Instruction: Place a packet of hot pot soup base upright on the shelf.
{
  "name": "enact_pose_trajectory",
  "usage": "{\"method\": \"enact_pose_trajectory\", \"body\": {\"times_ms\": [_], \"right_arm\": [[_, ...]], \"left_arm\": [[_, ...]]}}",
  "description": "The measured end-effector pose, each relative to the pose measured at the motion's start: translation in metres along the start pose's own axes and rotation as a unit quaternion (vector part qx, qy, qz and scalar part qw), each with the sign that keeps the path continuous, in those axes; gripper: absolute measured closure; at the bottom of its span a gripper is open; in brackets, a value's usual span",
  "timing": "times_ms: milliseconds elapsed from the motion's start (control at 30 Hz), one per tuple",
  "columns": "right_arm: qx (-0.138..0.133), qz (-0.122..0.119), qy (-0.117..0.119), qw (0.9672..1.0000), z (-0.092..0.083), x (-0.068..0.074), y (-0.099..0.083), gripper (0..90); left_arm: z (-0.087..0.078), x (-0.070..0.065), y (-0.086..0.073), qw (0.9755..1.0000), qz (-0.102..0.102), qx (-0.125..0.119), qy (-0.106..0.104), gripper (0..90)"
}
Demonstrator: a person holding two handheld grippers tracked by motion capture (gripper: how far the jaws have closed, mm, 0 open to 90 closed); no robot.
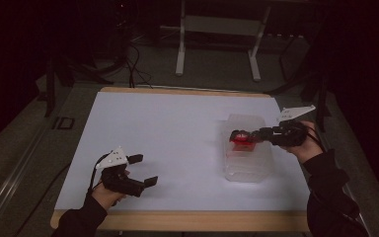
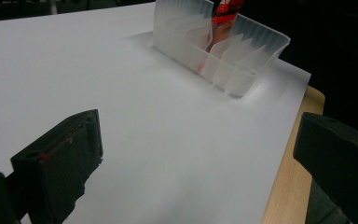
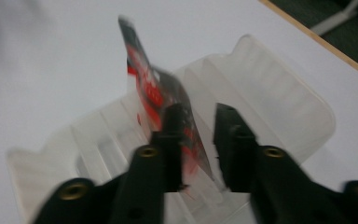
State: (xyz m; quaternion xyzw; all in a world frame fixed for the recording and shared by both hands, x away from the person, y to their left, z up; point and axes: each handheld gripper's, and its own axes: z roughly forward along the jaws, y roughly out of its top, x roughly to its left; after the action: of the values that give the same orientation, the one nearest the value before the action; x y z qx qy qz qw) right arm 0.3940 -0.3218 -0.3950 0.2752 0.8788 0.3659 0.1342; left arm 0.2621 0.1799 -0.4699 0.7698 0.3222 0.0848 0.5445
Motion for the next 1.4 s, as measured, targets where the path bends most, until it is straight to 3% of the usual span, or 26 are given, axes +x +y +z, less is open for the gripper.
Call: {"method": "enact_pose_trajectory", "body": {"times_ms": [100, 200, 300, 400, 500, 767, 933, 1167, 1267, 1400], "right_arm": [[-0.002, 0.002, -0.009, 1.0, -0.004, 0.003, 0.005, 58.7], [-0.019, 0.009, -0.006, 0.9998, -0.011, 0.011, 0.013, 41.2], [-0.036, 0.007, -0.004, 0.9993, -0.015, 0.017, 0.02, 32.6], [-0.057, 0.005, 0.011, 0.9983, -0.02, 0.025, 0.026, 18.3], [-0.066, -0.001, 0.023, 0.9976, -0.021, 0.029, 0.027, 13.3], [-0.099, -0.027, 0.059, 0.993, -0.027, 0.055, 0.025, 13.9], [-0.111, -0.053, 0.069, 0.99, -0.027, 0.072, 0.022, 14.0], [-0.126, -0.058, 0.08, 0.9871, -0.026, 0.09, 0.012, 14.0], [-0.133, -0.049, 0.104, 0.9843, -0.026, 0.098, 0.008, 14.0], [-0.129, -0.065, 0.1, 0.9845, -0.025, 0.113, 0.004, 13.8]], "left_arm": [[0.0, 0.0, 0.0, 1.0, 0.001, 0.001, 0.002, 1.4], [0.0, -0.001, 0.0, 1.0, 0.001, 0.001, 0.003, 1.4], [-0.001, -0.001, 0.0, 1.0, 0.002, 0.0, 0.004, 1.3], [-0.001, -0.001, 0.0, 1.0, 0.002, 0.0, 0.004, 1.4], [-0.002, -0.001, 0.0, 1.0, 0.002, -0.002, 0.004, 1.4], [-0.004, -0.002, -0.004, 0.9999, 0.008, 0.007, 0.01, 1.4], [-0.008, -0.001, -0.003, 0.9999, 0.005, -0.004, 0.009, 1.4], [-0.008, -0.002, -0.006, 1.0, 0.003, -0.002, 0.007, 1.4], [-0.008, -0.002, -0.006, 1.0, 0.003, -0.003, 0.006, 1.4], [-0.01, -0.003, -0.007, 1.0, 0.002, -0.005, 0.004, 1.4]]}}
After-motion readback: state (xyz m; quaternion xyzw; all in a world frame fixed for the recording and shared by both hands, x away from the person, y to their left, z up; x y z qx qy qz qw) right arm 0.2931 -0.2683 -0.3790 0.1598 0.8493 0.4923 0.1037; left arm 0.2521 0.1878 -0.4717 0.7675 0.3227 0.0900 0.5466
